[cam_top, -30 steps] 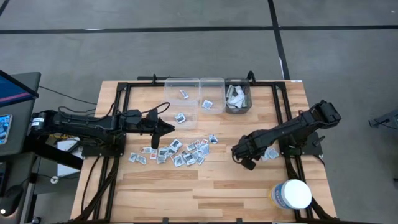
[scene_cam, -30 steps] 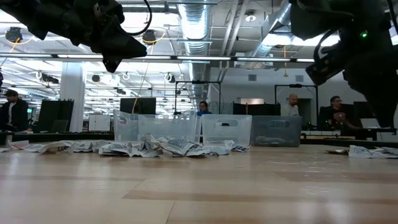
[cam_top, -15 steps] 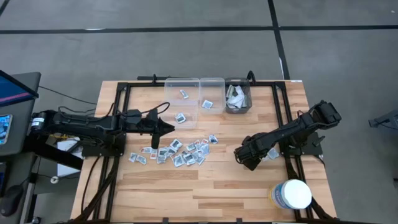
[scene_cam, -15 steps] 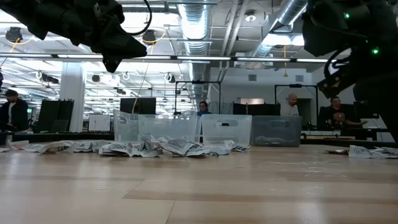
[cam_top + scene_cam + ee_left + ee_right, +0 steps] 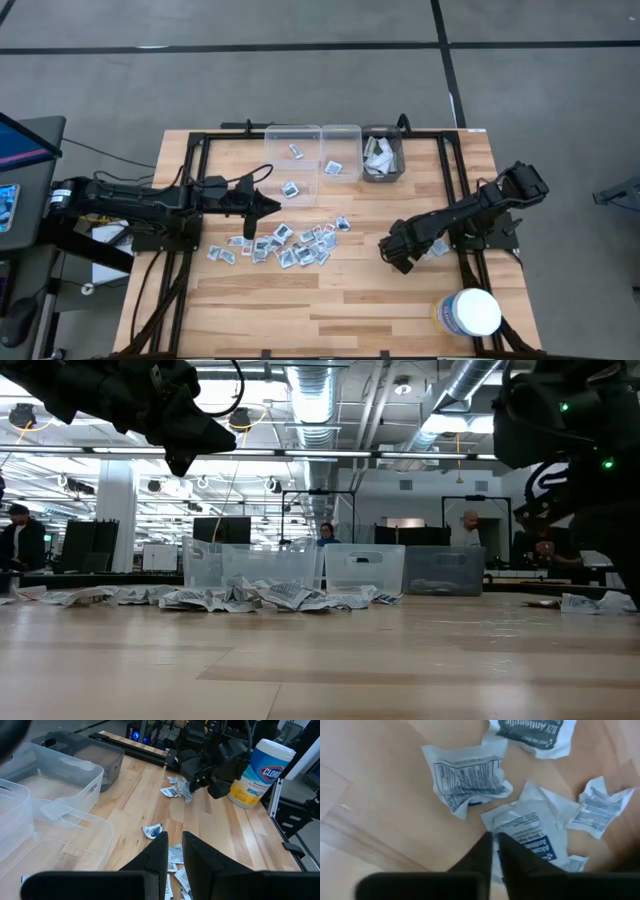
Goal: Pick & Place First Aid Supplies
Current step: Put the alcohol pad into the top right transparent bin
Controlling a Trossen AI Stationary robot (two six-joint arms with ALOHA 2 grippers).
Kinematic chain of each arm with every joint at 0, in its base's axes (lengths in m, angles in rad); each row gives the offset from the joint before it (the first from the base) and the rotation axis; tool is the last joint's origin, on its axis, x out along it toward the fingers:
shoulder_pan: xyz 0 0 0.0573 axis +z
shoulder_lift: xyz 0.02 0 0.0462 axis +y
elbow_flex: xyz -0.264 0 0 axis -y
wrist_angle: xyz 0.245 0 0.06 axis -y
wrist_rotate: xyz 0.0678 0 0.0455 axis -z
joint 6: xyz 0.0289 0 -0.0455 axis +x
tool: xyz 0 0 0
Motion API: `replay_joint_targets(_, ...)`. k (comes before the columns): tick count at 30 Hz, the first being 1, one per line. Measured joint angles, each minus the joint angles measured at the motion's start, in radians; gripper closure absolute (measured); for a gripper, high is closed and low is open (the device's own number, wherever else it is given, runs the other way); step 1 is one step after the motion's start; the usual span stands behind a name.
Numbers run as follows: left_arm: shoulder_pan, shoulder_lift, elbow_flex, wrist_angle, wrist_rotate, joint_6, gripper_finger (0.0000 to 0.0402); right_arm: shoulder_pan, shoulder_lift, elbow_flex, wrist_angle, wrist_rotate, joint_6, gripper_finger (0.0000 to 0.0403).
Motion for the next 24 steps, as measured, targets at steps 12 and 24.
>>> replay_joint_targets(12,0.000,0.000,0.000,0.000,0.000,0.000,0.0346,-0.016,0.000,0.134,-0.113,0.048,-0.026,0.0402)
replay_joint_targets(24,0.000,0.000,0.000,0.000,0.000,0.000,0.0346,-0.014,0.000,0.147,-0.113,0.013,-0.006,0.0341)
